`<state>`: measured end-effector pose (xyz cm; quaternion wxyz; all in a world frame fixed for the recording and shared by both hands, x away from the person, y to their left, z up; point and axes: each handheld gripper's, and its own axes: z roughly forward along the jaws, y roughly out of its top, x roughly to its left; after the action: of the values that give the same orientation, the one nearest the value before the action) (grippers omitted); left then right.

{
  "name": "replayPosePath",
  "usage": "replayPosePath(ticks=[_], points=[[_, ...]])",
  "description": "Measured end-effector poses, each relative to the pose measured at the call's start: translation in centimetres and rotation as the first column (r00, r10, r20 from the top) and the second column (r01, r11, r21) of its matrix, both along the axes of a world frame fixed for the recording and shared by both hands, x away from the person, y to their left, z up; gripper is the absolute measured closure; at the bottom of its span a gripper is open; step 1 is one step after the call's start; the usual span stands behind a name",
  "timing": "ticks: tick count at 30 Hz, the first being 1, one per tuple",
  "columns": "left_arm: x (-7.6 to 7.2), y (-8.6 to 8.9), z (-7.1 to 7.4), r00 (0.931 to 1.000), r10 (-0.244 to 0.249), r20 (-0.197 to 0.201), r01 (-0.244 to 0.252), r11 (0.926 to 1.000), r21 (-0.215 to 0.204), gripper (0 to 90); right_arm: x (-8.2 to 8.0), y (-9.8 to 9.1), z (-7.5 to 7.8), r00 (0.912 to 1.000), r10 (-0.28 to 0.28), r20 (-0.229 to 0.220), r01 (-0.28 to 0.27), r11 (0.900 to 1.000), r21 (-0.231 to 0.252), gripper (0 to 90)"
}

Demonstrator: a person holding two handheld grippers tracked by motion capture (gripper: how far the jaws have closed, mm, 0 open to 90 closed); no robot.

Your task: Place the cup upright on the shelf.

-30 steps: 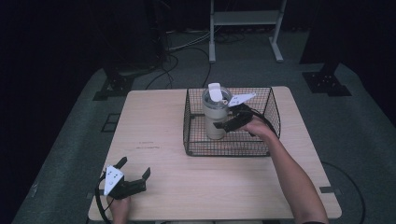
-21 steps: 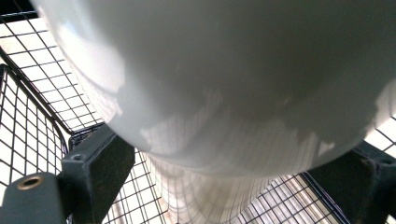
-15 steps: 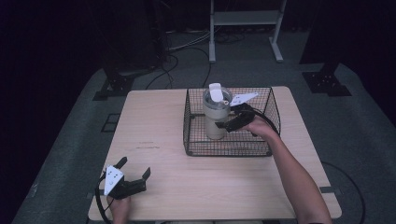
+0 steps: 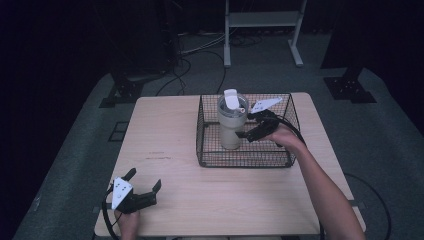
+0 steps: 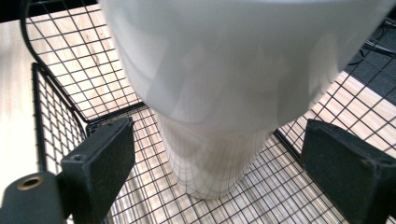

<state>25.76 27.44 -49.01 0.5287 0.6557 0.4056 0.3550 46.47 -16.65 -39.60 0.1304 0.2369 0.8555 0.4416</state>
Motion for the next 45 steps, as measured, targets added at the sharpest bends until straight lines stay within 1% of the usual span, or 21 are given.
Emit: replayPosePath(ticks=[2,6,9,14,20,25,29,38,45], points=[[0.0,0.0,0.0,1.0,0.0,0.001,0.0,1.0,0.001,0.0,-0.3,-0.1,0.3,1.0,-0.003,-0.003,0.003,1.0,-0.002,9.5],[0.0,0.0,0.0,1.0,0.002,0.002,-0.002,1.0,0.0,0.0,-0.8,-0.5,0.8,0.9999,-0.008,0.01,0.008,0.9997,-0.023,9.5],[0.0,0.0,0.0,1.0,0.0,0.002,0.0,1.0,-0.001,0.0,-1.1,-0.9,1.3,0.9999,-0.011,0.003,0.011,0.9999,-0.013,9.5],[0.0,0.0,0.0,1.0,0.0,0.002,0.0,1.0,0.0,0.0,-1.7,-1.5,1.8,0.9999,-0.013,0.005,0.013,0.9999,-0.005,9.5],[0.0,0.0,0.0,1.0,0.0,0.001,0.0,1.0,0.002,0.0,-2.5,-2.0,2.4,0.9998,-0.01,0.016,0.01,0.9999,-0.01,9.5],[0.0,0.0,0.0,1.0,0.0,0.0,0.0,1.0,0.004,0.0,-3.1,-2.4,2.7,0.9998,-0.015,0.016,0.015,0.9997,-0.018,9.5],[0.0,0.0,0.0,1.0,0.003,0.001,-0.003,1.0,-0.001,0.0,-3.7,-2.6,3.1,0.9993,-0.012,0.035,0.013,0.9996,-0.027,9.5],[0.0,0.0,0.0,1.0,0.003,0.001,-0.003,1.0,0.002,0.0,-5.1,-3.4,4.1,0.9987,-0.004,0.05,0.006,0.9996,-0.027,9.5],[0.0,-0.1,0.0,1.0,0.003,0.0,-0.003,1.0,0.005,0.0,-6.2,-4.2,4.3,0.9983,-0.001,0.059,0.001,1.0,0.0,9.5]])
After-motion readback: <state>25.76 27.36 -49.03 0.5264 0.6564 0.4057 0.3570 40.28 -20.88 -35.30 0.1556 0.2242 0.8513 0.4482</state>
